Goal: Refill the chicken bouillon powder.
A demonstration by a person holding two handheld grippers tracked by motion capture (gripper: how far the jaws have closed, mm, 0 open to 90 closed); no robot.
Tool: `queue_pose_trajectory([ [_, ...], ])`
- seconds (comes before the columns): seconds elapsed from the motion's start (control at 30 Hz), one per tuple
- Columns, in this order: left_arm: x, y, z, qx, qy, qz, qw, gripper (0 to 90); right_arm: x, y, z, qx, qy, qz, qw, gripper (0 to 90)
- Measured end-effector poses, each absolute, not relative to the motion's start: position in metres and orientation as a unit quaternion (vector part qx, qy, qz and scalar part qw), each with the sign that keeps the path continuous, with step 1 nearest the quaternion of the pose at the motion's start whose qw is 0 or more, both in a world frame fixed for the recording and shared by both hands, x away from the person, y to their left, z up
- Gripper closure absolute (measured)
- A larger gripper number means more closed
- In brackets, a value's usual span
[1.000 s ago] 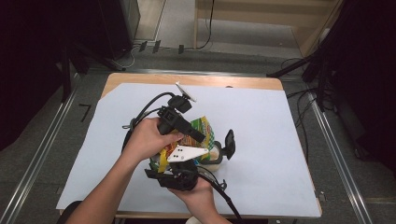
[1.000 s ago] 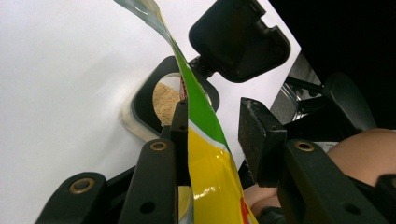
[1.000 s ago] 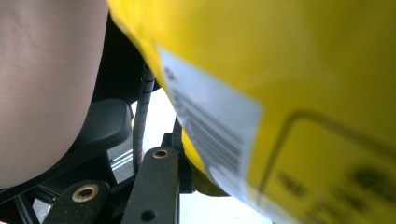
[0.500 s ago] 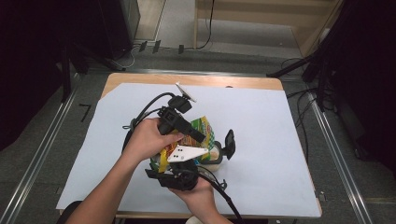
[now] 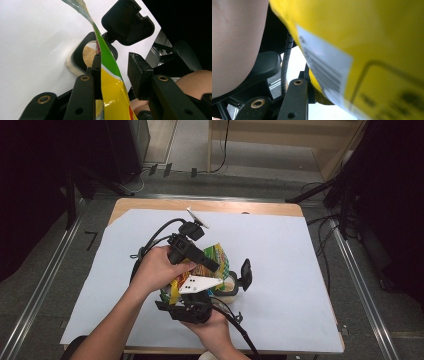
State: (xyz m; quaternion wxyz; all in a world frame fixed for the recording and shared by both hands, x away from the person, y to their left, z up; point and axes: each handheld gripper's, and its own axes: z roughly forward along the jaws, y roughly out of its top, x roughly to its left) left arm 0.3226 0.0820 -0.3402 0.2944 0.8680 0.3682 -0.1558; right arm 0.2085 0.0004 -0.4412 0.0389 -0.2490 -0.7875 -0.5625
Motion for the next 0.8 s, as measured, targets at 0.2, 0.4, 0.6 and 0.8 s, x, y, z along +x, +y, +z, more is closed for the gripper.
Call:
queue_pose_trajectory([
  [0.2, 0.3247, 0.0827, -0.3432, 0.868, 0.370, -0.157, 0.291, 68.4, 0.2094, 0.0010, -0.4423, -0.252, -0.787, -0.561, 0.046, 73.3],
  [0.4, 0.3251, 0.0830, -0.3431, 0.865, 0.373, -0.160, 0.294, 68.5, 0.2097, 0.0006, -0.4424, -0.253, -0.787, -0.560, 0.048, 73.2],
  [0.6, 0.3268, 0.0840, -0.3448, 0.865, 0.372, -0.161, 0.296, 69.1, 0.2103, 0.0005, -0.4433, -0.254, -0.788, -0.559, 0.050, 73.1],
  [0.8, 0.3251, 0.0833, -0.3433, 0.867, 0.371, -0.157, 0.293, 68.7, 0.2096, 0.0006, -0.4427, -0.252, -0.787, -0.561, 0.048, 73.2],
])
